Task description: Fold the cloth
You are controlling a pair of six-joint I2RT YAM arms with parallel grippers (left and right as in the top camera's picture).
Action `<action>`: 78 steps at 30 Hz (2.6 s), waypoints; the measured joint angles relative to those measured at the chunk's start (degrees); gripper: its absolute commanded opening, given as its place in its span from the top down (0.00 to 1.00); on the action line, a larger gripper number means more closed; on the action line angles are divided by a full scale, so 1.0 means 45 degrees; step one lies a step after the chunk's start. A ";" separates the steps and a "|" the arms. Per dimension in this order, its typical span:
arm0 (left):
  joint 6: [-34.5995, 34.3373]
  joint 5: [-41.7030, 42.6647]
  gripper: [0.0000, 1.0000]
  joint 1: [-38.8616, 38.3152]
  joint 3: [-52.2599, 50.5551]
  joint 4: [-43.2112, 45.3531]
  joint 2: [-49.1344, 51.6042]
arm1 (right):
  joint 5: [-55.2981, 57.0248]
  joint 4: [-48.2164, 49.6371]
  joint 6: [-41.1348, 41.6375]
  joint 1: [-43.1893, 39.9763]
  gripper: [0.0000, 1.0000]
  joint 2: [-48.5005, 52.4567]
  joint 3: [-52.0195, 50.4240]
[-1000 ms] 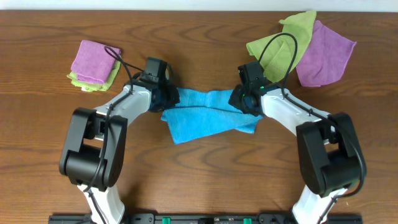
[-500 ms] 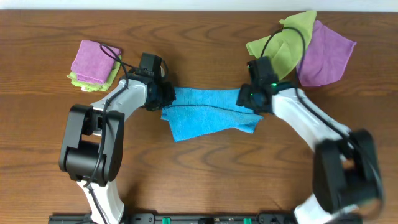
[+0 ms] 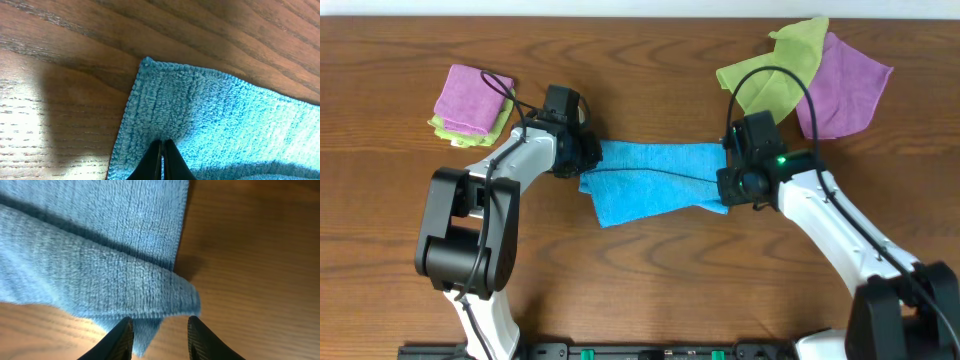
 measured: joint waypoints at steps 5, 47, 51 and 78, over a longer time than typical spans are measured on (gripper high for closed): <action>0.0000 0.0000 0.94 0.0005 0.0000 -0.0010 0.0005 | -0.0063 0.1039 -0.0151 -0.0005 0.59 0.0918 -0.0321; -0.0019 0.0005 0.94 0.0005 0.0000 0.0000 0.0005 | -0.1729 -0.5081 0.1982 -0.0005 0.83 -0.2030 0.0325; -0.0053 0.0005 0.94 0.0005 0.0000 0.0000 0.0005 | -0.2176 -0.5649 0.1987 -0.0005 0.99 -0.2030 0.0325; 0.0228 0.0068 0.77 0.0563 0.0155 -0.1938 -0.0588 | -0.0986 0.0767 0.2803 0.0986 0.98 0.0738 0.0350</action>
